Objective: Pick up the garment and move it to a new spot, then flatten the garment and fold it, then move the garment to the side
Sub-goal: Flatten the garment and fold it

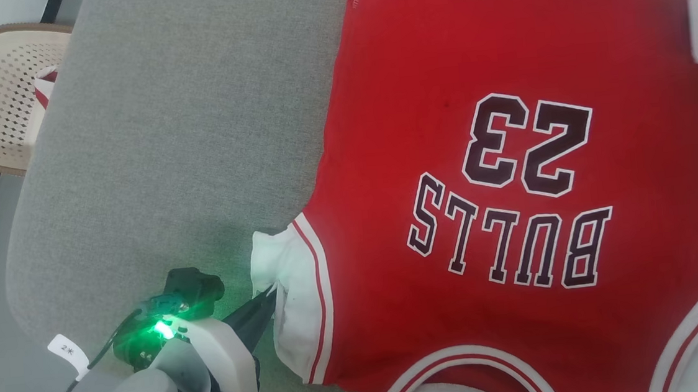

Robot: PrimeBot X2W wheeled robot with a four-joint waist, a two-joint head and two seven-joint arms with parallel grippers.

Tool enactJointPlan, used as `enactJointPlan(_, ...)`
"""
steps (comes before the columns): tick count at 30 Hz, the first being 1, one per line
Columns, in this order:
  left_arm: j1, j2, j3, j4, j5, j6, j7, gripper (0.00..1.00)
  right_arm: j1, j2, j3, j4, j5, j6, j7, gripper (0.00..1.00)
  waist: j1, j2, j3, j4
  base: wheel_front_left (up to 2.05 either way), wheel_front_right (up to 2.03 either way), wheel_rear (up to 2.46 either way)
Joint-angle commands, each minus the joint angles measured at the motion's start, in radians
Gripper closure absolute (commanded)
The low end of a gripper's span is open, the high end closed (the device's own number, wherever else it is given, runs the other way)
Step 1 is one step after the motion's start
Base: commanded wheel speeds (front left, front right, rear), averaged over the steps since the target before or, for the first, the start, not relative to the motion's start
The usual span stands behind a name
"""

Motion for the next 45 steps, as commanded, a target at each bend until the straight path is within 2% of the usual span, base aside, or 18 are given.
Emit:
enactJointPlan(1, -0.013, -0.022, -0.006, 0.052, -0.006, 0.01, 0.011, 1.0, 0.055, 0.007, 0.016, 0.033, 0.0, -0.001, 0.024, 1.0, 0.0, -0.0001, -0.004, -0.005, 0.0, 0.0, 0.0)
enactJointPlan(7, -0.006, 0.0, 0.016, 0.087, -0.023, 0.01, -0.009, 1.0, 0.065, 0.005, 0.053, -0.036, 0.016, -0.001, 0.017, 1.0, 0.0, -0.0001, -0.041, -0.044, 0.0, 0.0, 0.0)
enactJointPlan(11, 0.009, 0.024, 0.03, 0.087, -0.036, 0.018, -0.015, 1.0, 0.109, -0.006, 0.098, -0.144, 0.057, -0.001, 0.016, 1.0, 0.0, -0.0001, -0.073, -0.084, 0.0, 0.0, 0.0)
enactJointPlan(18, 0.039, 0.08, 0.05, 0.061, -0.048, 0.033, -0.013, 1.0, 0.236, -0.089, 0.182, -0.394, 0.17, -0.001, 0.038, 1.0, 0.0, -0.0001, -0.125, -0.17, 0.0, 0.0, 0.0)
enactJointPlan(19, 0.039, 0.08, 0.05, 0.061, -0.048, 0.033, -0.013, 1.0, 0.236, -0.089, 0.182, -0.394, 0.17, -0.001, 0.038, 1.0, 0.0, -0.0001, -0.125, -0.17, 0.0, 0.0, 0.0)
enactJointPlan(25, 0.07, 0.119, 0.053, 0.023, -0.061, 0.041, -0.004, 1.0, 0.392, -0.181, 0.192, -0.616, 0.258, -0.001, 0.052, 1.0, 0.0, -0.0001, -0.163, -0.235, 0.0, 0.0, 0.0)
enactJointPlan(29, 0.092, 0.151, 0.057, -0.01, -0.065, 0.054, 0.002, 1.0, 0.538, -0.243, 0.154, -0.781, 0.283, -0.001, 0.072, 1.0, 0.0, -0.0001, -0.186, -0.284, 0.0, 0.0, 0.0)
enactJointPlan(33, 0.11, 0.174, 0.063, -0.028, -0.075, 0.066, 0.004, 1.0, 0.668, -0.256, 0.093, -0.883, 0.272, -0.001, 0.085, 1.0, 0.0, -0.0001, -0.202, -0.324, 0.0, 0.0, 0.0)
enactJointPlan(38, 0.127, 0.196, 0.067, -0.052, -0.085, 0.075, 0.009, 1.0, 0.845, -0.242, -0.002, -0.989, 0.247, -0.001, 0.117, 1.0, 0.0, -0.0001, -0.213, -0.365, 0.0, 0.0, 0.0)
enactJointPlan(45, 0.127, 0.213, 0.07, -0.072, -0.088, 0.085, 0.016, 1.0, 1.076, -0.177, -0.147, -1.084, 0.178, -0.001, 0.168, 1.0, 0.0, -0.0001, -0.206, -0.395, 0.0, 0.0, 0.0)
